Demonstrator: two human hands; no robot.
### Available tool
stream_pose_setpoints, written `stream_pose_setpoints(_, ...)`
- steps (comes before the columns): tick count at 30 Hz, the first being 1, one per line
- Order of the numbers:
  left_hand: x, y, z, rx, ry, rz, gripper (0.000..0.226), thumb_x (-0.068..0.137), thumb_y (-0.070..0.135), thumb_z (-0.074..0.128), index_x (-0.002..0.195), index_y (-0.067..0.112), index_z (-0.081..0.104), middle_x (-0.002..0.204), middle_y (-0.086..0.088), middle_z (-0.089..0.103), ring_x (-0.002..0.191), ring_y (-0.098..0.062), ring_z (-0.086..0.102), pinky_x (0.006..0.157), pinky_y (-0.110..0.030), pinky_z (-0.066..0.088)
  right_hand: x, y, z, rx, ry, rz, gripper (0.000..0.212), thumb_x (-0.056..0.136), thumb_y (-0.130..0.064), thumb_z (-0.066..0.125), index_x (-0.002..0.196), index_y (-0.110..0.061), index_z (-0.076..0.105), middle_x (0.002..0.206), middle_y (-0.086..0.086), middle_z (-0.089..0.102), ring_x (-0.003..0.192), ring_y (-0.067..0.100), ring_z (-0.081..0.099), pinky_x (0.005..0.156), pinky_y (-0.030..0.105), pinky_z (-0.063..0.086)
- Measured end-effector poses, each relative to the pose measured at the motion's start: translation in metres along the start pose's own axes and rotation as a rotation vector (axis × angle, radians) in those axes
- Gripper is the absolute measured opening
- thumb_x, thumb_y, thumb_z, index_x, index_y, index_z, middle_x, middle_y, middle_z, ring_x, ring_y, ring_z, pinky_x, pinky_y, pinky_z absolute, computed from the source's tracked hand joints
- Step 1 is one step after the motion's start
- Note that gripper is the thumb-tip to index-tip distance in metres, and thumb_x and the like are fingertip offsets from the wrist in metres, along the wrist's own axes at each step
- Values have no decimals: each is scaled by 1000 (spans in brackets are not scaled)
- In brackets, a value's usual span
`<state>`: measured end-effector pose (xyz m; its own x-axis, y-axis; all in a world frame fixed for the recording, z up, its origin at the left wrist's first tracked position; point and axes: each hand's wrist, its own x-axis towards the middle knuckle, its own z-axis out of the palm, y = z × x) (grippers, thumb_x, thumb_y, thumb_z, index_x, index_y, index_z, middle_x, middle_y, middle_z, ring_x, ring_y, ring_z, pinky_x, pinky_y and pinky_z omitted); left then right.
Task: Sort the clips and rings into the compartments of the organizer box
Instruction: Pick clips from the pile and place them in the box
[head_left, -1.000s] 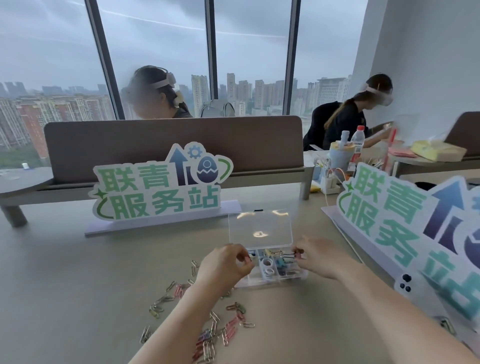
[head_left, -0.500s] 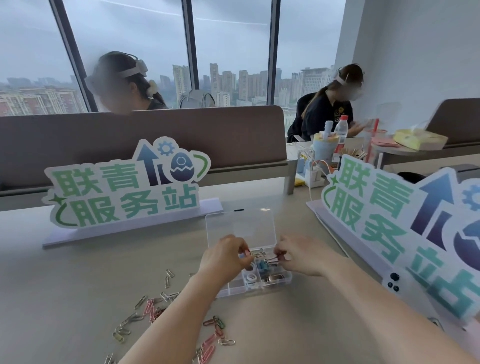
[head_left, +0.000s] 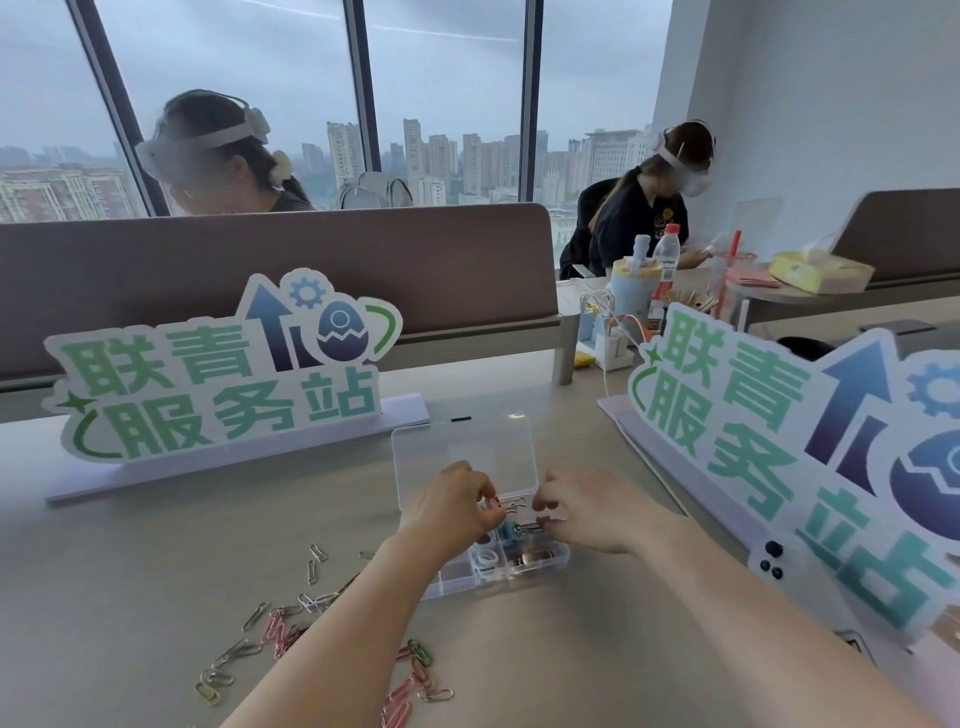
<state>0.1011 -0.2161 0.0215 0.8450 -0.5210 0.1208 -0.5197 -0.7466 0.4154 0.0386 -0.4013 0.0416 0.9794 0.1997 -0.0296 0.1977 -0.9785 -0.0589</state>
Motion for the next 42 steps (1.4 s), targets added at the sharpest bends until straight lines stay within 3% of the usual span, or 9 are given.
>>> stream_pose_setpoints(8, 7, 5, 5, -17, -35, -34, 28, 88, 40, 62, 107, 20, 66, 101, 4, 52, 70, -8, 66, 57, -20, 44, -2, -1, 3, 29, 58, 10, 28, 92, -32, 51, 116, -26, 64, 115, -1, 58, 104, 22, 58, 79, 34, 44)
stream_pose_setpoints(13, 5, 4, 6, 11, -25, -23, 42, 89, 43, 60, 126, 23, 58, 102, 5, 50, 84, -12, 59, 71, -25, 47, -1, -2, 3, 51, 58, 11, 29, 92, -29, 52, 118, -26, 64, 114, 0, 57, 104, 23, 57, 77, 33, 42)
stream_pose_setpoints(17, -2, 0, 5, 13, -2, -17, 36, 90, 46, 56, 120, 25, 61, 100, 8, 51, 82, -9, 58, 73, -28, 50, 0, -7, 3, 38, 69, -5, 31, 93, -24, 50, 121, -26, 64, 116, 1, 57, 106, 23, 56, 74, 31, 37)
stream_pose_setpoints(21, -9, 0, 0, -34, 24, -14, 27, 94, 36, 55, 115, 23, 64, 102, 6, 54, 72, -4, 63, 73, -27, 54, -3, -11, 5, 53, 82, 2, 32, 92, -21, 49, 120, -25, 65, 115, 1, 59, 104, 25, 57, 75, 32, 40)
stream_pose_setpoints(25, -21, -3, -6, -13, 69, -14, 27, 94, 31, 52, 117, 24, 64, 107, 6, 58, 91, -11, 58, 77, -28, 51, -4, -19, 5, 93, 122, 3, 32, 92, -21, 47, 118, -24, 66, 114, 1, 60, 103, 25, 58, 76, 33, 42)
stream_pose_setpoints(31, -55, -20, -15, -1, 93, -45, 26, 94, 29, 47, 113, 28, 65, 108, 7, 59, 96, -15, 59, 81, -34, 52, -5, -51, 8, 149, 157, -60, 27, 90, -20, 48, 108, -22, 69, 106, 1, 61, 98, 25, 59, 69, 29, 38)
stream_pose_setpoints(34, -77, -29, -21, 8, 101, -80, 26, 93, 28, 48, 112, 29, 66, 110, 7, 60, 98, -17, 60, 82, -35, 52, -7, -75, 11, 177, 170, -113, 28, 89, -21, 49, 108, -24, 69, 110, -1, 64, 103, 21, 59, 73, 27, 38)
stream_pose_setpoints(37, -101, -40, -26, -6, 136, -116, 25, 92, 25, 49, 108, 30, 67, 111, 12, 60, 95, -15, 61, 77, -31, 51, -13, -98, 15, 235, 160, -142, 29, 88, -25, 47, 107, -29, 68, 112, -8, 65, 106, 18, 59, 81, 31, 44)
stream_pose_setpoints(42, -143, -57, -30, 5, 165, -158, 21, 93, 30, 51, 107, 33, 67, 107, 14, 59, 92, -12, 60, 70, -27, 46, -29, -135, 24, 263, 120, -219, 28, 90, -24, 47, 108, -21, 68, 109, -3, 63, 102, 19, 58, 80, 35, 49)
